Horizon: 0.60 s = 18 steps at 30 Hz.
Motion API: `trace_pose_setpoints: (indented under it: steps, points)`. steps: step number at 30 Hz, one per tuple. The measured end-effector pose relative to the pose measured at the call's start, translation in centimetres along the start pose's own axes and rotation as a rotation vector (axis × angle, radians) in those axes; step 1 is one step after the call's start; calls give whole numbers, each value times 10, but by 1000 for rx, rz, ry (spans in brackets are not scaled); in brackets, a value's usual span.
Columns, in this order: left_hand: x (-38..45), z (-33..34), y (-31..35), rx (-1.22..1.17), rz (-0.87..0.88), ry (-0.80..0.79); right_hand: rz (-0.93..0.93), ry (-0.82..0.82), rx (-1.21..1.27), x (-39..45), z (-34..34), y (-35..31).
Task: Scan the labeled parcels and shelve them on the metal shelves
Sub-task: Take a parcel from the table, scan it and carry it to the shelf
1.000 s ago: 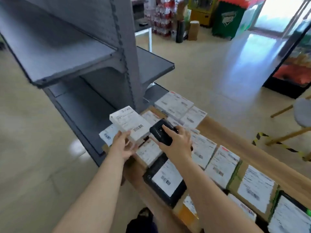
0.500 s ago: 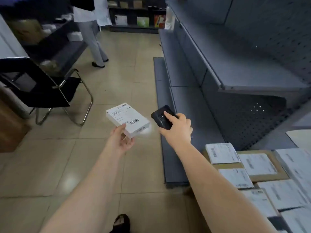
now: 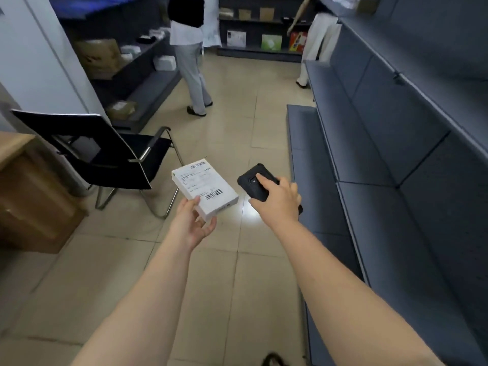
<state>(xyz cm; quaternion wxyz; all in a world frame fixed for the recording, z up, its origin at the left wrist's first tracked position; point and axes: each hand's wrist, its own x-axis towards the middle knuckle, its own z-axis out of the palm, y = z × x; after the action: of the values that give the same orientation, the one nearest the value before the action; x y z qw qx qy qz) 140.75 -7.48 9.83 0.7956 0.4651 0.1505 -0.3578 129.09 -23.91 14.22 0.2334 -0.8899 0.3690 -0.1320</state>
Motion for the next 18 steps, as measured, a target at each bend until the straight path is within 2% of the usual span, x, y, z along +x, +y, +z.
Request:
trace_pose_setpoints:
  steps: [6, 18]
  points:
    - [124, 96, 44, 10, 15, -13, -62, 49, 35, 167, 1, -10]
    - [362, 321, 189, 97, 126, -109, -126, 100, 68, 516, -30, -29]
